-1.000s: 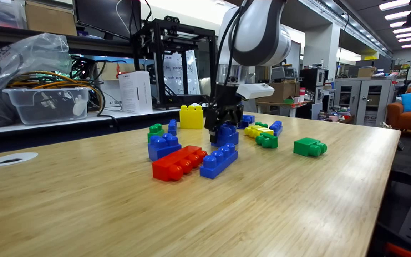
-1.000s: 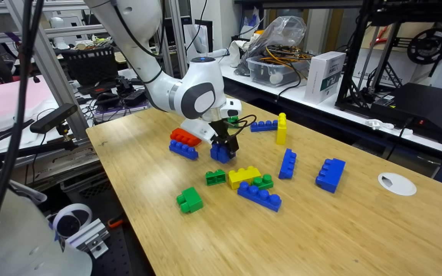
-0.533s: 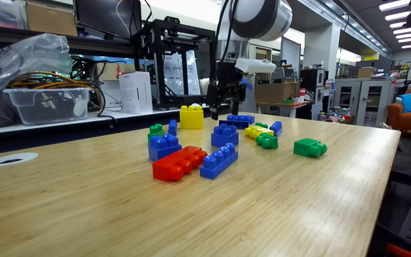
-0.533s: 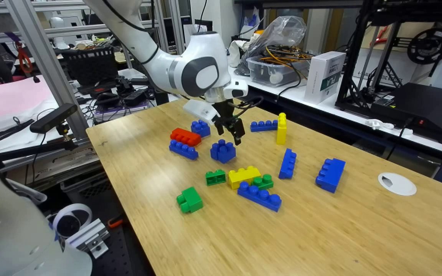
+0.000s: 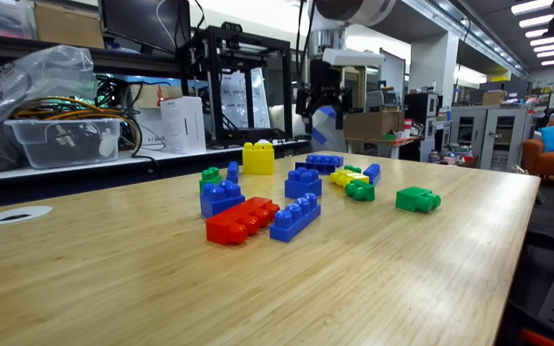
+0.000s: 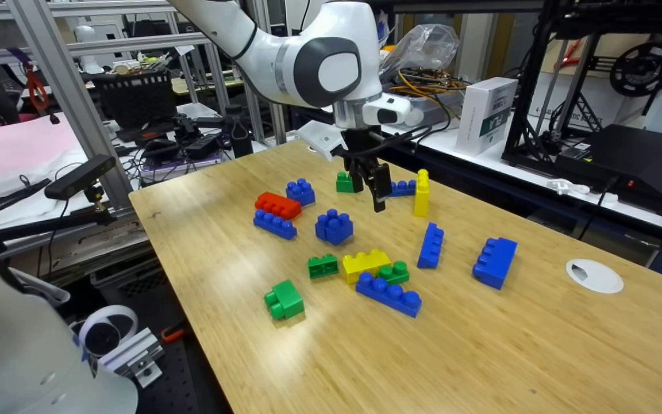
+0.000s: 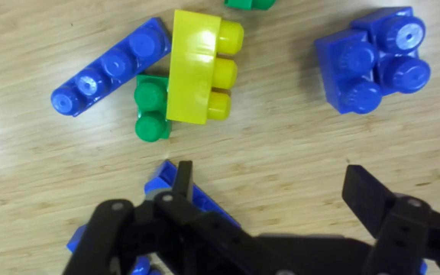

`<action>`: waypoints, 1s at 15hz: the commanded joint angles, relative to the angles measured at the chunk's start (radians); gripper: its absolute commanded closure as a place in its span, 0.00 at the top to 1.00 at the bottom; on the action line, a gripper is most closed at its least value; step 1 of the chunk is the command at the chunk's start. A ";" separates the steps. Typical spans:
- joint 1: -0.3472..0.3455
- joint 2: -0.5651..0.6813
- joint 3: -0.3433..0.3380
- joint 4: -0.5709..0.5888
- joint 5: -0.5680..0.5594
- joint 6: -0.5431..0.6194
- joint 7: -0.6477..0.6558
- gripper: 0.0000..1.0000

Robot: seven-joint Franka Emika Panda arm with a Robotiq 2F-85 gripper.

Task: Move the square blue block to the left and put the green block on the top

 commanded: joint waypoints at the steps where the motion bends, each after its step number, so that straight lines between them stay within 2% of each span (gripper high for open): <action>1: -0.049 0.057 -0.003 0.062 0.069 -0.020 -0.028 1.00; 7: -0.098 0.160 -0.017 0.154 0.153 -0.029 -0.066 1.00; 15: -0.099 0.239 -0.036 0.176 0.129 -0.020 -0.058 1.00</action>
